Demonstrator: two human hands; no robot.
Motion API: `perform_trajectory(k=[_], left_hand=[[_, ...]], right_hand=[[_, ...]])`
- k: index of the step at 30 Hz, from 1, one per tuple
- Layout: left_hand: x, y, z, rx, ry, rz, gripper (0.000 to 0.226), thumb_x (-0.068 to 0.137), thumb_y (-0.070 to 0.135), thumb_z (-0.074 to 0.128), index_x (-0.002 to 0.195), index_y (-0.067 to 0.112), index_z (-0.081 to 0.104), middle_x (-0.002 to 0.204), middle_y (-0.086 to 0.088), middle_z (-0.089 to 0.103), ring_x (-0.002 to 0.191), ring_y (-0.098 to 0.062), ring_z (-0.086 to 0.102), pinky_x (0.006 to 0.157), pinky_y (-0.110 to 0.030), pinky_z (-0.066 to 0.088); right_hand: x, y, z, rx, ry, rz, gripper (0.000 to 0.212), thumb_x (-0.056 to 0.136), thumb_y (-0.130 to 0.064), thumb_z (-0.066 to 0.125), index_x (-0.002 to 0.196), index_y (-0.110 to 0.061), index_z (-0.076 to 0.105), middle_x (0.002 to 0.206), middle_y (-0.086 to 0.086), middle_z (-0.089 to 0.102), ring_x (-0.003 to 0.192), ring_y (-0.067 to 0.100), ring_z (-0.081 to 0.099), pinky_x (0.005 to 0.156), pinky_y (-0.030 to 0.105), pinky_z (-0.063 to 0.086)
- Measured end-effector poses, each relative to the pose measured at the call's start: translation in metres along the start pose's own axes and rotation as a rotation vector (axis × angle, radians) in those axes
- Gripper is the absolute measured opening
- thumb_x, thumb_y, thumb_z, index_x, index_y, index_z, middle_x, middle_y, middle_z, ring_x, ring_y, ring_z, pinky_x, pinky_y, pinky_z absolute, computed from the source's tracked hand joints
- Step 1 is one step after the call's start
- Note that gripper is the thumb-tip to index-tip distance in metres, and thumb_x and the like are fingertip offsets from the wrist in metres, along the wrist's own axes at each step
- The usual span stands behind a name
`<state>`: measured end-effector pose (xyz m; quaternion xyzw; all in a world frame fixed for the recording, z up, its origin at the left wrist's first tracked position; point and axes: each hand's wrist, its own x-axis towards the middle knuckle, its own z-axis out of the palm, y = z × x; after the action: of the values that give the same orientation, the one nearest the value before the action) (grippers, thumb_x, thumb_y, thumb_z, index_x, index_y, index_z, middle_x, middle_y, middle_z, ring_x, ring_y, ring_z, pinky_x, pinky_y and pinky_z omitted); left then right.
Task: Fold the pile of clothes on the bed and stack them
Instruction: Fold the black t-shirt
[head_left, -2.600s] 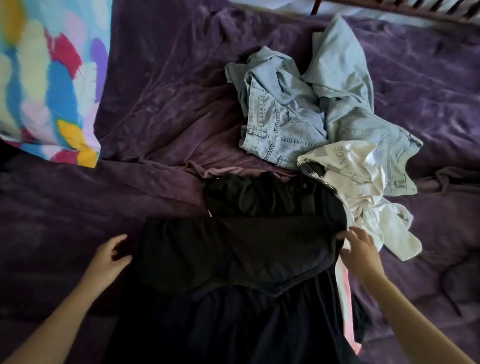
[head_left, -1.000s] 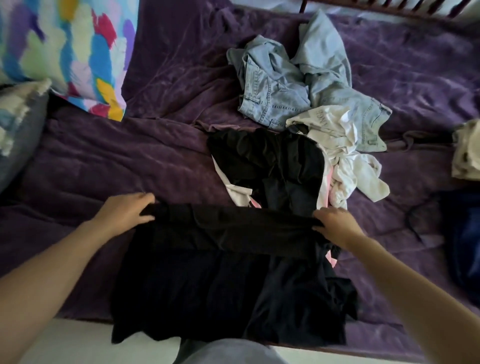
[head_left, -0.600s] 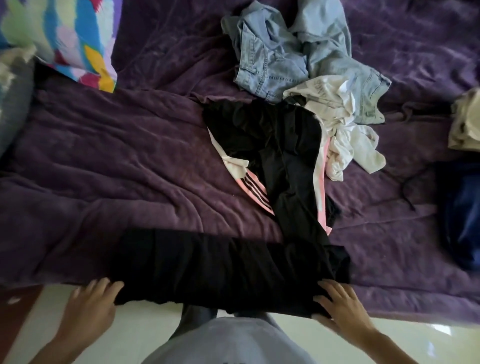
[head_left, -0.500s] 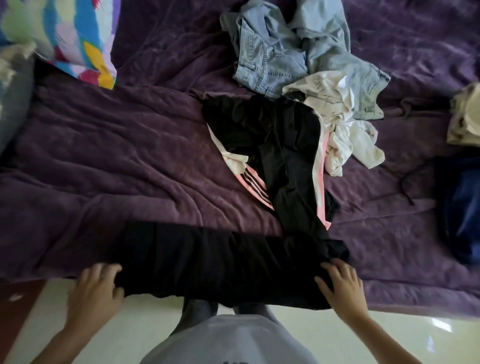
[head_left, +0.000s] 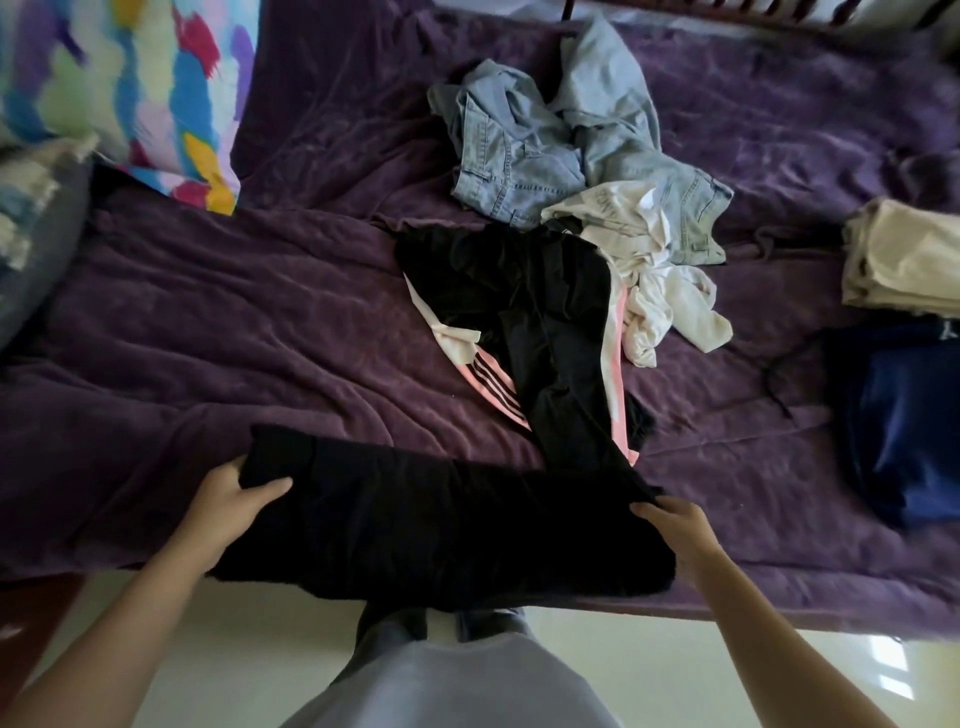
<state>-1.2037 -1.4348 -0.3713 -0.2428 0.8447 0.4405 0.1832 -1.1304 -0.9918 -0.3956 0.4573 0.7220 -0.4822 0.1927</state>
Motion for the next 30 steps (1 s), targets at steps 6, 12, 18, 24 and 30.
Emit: perform_trajectory(k=[6, 12, 18, 24, 30], left_hand=[[0.036, 0.039, -0.005, 0.029, 0.057, 0.076, 0.046, 0.090, 0.014, 0.060, 0.133, 0.003, 0.047, 0.128, -0.016, 0.054, 0.117, -0.035, 0.051, 0.093, -0.038, 0.040], [0.030, 0.006, 0.042, 0.748, 0.059, 0.124, 0.069, 0.082, 0.017, 0.067, 0.142, 0.010, 0.035, 0.138, -0.026, 0.038, 0.120, -0.047, 0.041, 0.090, -0.056, 0.042], [0.013, -0.004, 0.060, 1.171, -0.236, 0.476, 0.057, 0.095, 0.030, 0.046, 0.148, 0.029, 0.024, 0.157, -0.004, 0.015, 0.145, -0.023, 0.010, 0.115, -0.049, 0.012], [0.020, -0.009, 0.052, 1.017, -0.397, 0.379, 0.049, 0.099, 0.040, 0.034, 0.146, 0.032, 0.027, 0.157, 0.002, 0.012, 0.145, -0.017, 0.004, 0.116, -0.040, 0.008], [0.032, 0.015, 0.027, -0.629, -0.245, -0.288, 0.064, 0.097, 0.056, 0.019, 0.133, 0.013, 0.049, 0.139, -0.017, 0.045, 0.133, -0.028, 0.038, 0.109, -0.039, 0.026]], right_hand=[[0.005, -0.021, -0.016, 0.056, 0.062, -0.092, 0.016, 0.094, -0.008, 0.050, 0.079, -0.012, 0.046, 0.083, 0.016, 0.054, 0.074, 0.022, 0.049, 0.066, 0.032, 0.043], [0.011, -0.030, 0.013, -0.369, 0.135, -0.150, 0.013, 0.096, -0.011, 0.044, 0.096, -0.007, 0.032, 0.095, 0.019, 0.053, 0.094, 0.038, 0.055, 0.068, 0.034, 0.034], [-0.023, -0.081, 0.032, -0.598, 0.219, -0.276, 0.011, 0.095, -0.014, 0.041, 0.095, -0.010, 0.031, 0.106, 0.024, 0.060, 0.096, 0.040, 0.057, 0.067, 0.034, 0.036], [-0.090, -0.156, 0.126, -0.846, 0.004, -0.586, 0.029, 0.095, -0.020, 0.043, 0.121, -0.008, 0.038, 0.114, 0.020, 0.061, 0.105, 0.038, 0.057, 0.076, 0.037, 0.041], [-0.105, -0.158, 0.201, -0.569, -0.664, -0.545, 0.051, 0.098, -0.036, 0.041, 0.146, -0.023, 0.026, 0.135, 0.010, 0.048, 0.122, 0.026, 0.048, 0.091, 0.023, 0.035]])
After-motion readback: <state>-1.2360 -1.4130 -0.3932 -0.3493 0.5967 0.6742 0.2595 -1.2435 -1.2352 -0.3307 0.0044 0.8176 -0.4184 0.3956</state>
